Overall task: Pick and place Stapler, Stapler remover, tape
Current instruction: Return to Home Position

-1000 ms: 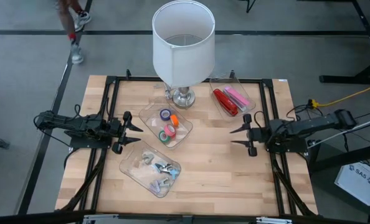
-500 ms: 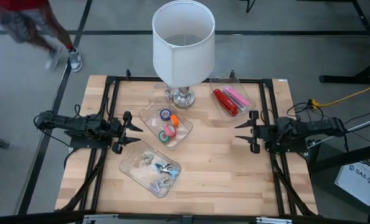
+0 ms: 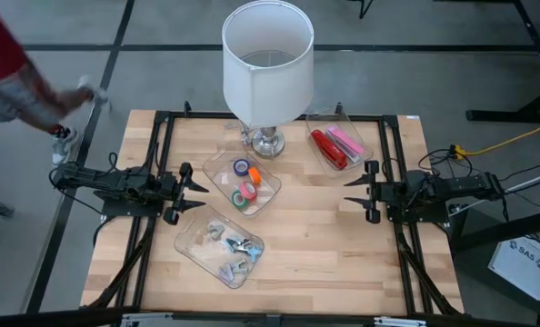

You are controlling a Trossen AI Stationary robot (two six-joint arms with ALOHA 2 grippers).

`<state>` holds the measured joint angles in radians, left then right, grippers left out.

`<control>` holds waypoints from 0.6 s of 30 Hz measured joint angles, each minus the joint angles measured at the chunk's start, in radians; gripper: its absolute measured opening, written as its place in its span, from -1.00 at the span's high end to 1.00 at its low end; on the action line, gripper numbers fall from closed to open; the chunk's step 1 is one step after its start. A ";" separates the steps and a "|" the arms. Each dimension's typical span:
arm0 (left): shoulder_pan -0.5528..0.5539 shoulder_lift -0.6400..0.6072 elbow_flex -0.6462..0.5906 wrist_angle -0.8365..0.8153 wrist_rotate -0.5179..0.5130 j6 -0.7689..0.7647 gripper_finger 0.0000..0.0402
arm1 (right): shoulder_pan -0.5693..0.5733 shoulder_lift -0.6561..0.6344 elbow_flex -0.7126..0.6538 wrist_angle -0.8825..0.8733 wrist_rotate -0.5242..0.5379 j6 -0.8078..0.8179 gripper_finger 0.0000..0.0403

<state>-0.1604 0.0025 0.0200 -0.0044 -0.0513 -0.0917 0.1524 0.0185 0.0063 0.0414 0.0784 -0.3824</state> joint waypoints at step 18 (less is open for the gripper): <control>0.003 -0.002 -0.005 0.019 -0.020 -0.004 0.08 | 0.000 0.001 0.000 0.000 0.000 0.000 0.10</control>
<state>-0.1578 0.0006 0.0149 0.0150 -0.0715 -0.0956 0.1524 0.0193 0.0063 0.0414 0.0783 -0.3824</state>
